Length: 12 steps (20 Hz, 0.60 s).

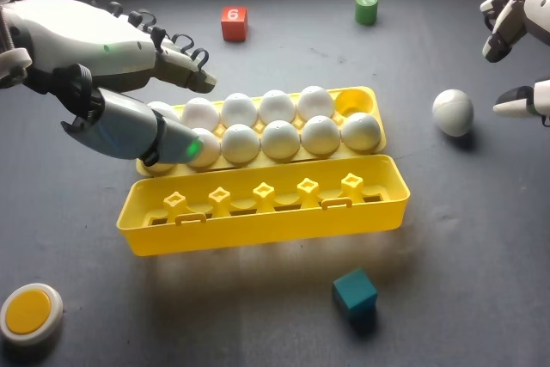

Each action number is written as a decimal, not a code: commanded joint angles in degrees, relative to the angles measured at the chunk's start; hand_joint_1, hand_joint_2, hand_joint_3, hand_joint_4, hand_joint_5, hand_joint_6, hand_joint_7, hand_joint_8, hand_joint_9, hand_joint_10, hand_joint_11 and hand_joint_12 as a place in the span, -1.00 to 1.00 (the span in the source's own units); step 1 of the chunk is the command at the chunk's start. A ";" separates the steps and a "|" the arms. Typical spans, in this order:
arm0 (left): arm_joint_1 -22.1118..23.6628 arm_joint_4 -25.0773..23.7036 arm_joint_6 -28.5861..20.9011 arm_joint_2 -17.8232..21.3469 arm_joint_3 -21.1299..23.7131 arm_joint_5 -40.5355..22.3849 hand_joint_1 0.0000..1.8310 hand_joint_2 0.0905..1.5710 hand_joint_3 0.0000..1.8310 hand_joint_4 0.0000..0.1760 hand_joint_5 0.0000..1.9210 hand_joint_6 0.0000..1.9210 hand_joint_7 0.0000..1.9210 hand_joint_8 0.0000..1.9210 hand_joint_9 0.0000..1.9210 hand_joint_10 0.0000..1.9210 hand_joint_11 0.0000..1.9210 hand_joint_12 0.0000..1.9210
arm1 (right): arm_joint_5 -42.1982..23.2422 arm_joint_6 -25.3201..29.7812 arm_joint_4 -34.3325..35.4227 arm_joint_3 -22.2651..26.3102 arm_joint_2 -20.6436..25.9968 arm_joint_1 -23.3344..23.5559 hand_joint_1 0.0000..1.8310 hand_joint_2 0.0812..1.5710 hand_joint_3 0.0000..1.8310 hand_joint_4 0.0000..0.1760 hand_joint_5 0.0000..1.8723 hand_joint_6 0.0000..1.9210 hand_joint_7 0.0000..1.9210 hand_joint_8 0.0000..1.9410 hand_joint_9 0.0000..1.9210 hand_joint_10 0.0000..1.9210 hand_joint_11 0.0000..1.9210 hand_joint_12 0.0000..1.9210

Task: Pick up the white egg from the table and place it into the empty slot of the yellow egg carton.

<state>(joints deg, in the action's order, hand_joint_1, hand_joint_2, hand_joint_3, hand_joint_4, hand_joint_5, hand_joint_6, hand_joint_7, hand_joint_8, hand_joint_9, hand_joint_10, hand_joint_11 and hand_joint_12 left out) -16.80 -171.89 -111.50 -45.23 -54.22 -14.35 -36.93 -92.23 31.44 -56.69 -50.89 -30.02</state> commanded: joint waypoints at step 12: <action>-0.09 -0.68 0.65 -0.12 0.16 5.70 -1.00 0.40 -0.99 -1.00 -0.96 -0.99 -0.98 -0.99 -0.99 -1.00 -0.98 -0.99 | -6.85 -0.39 -1.21 -0.14 0.42 0.43 -0.89 0.41 -1.00 -1.00 -0.84 -1.00 -0.89 -1.00 -0.94 -1.00 -0.99 -0.89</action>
<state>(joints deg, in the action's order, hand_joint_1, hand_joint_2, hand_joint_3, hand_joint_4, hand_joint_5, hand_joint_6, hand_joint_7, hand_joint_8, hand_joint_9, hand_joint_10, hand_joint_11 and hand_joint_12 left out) -17.43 -171.89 -110.93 -45.23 -53.80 -14.17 -37.21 -92.84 31.38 -56.69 -50.89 -30.02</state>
